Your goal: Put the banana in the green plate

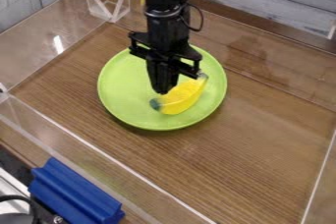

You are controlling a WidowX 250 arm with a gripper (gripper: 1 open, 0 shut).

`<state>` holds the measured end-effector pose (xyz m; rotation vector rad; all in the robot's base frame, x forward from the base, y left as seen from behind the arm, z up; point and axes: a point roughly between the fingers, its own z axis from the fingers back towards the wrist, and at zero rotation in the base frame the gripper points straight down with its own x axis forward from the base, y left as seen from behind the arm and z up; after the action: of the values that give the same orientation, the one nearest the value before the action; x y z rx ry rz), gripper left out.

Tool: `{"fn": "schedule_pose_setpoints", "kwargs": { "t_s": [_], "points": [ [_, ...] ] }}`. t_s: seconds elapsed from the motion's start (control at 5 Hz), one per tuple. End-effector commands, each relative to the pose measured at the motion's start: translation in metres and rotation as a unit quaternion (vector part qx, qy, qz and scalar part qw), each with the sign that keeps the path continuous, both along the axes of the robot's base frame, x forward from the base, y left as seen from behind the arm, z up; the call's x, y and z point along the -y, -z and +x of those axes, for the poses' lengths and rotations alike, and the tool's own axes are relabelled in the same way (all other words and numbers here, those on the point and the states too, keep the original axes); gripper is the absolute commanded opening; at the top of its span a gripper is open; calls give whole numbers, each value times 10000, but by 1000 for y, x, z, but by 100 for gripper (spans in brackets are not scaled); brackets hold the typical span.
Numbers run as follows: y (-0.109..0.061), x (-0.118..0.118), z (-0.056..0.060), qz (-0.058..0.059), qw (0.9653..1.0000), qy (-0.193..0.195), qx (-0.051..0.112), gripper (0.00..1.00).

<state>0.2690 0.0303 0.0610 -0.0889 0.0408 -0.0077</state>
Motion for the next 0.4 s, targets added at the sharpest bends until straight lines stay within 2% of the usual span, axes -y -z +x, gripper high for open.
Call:
{"fn": "schedule_pose_setpoints", "kwargs": {
  "t_s": [0.0,0.2],
  "points": [
    [-23,-5,9,18,9992,-1,387,0],
    [-23,-5,10,-6,9993,21,373,0]
  ]
}}
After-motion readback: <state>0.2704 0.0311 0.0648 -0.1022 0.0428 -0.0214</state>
